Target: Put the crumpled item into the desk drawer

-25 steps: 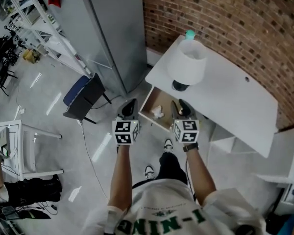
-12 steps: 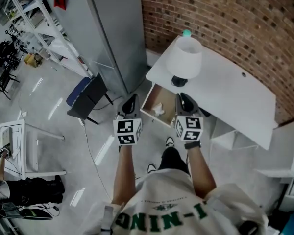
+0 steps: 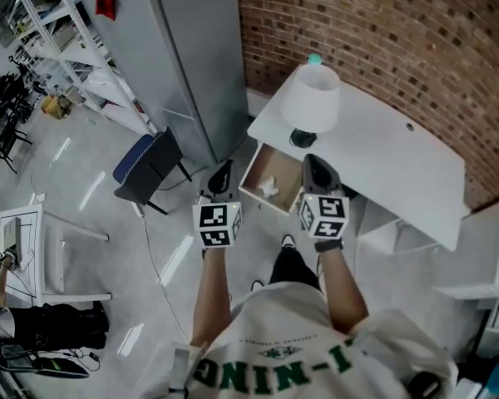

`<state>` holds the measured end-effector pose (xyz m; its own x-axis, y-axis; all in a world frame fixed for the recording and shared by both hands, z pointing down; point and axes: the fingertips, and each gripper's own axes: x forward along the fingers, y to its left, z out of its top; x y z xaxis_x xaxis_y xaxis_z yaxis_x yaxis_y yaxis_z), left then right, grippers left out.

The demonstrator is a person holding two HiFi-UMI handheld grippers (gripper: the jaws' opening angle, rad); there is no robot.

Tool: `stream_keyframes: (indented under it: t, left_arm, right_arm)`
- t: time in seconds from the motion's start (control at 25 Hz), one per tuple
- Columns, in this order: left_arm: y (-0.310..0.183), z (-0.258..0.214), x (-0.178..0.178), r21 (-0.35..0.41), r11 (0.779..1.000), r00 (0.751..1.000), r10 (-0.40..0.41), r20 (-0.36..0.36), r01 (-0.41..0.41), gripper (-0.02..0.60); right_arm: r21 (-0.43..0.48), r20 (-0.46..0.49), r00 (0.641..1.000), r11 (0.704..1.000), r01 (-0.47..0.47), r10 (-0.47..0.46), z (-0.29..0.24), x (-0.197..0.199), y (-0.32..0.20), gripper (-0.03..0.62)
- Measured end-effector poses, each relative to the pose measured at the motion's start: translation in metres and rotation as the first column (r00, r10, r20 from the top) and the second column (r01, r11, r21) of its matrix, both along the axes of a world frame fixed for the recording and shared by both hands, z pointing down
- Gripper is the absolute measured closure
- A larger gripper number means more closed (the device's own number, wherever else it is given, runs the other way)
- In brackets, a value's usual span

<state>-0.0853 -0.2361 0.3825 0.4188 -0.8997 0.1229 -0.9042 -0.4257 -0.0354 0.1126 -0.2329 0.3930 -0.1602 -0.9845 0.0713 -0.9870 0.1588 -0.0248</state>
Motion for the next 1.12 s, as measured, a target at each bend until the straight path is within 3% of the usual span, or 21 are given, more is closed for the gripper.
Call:
stream_keyframes:
  t: [0.68, 1.12]
  left_arm:
    - [0.009, -0.003, -0.001, 0.004, 1.000, 1.000, 0.001, -0.012, -0.001, 0.583]
    - [-0.018, 0.010, 0.011, -0.015, 1.000, 1.000, -0.003, -0.015, 0.003, 0.583]
  right_arm:
    - [-0.004, -0.013, 1.000, 1.000, -0.021, 0.021, -0.002, 0.007, 0.011, 0.592]
    - [-0.038, -0.015, 1.000, 0.999, -0.005, 0.005, 0.016, 0.019, -0.011, 0.592]
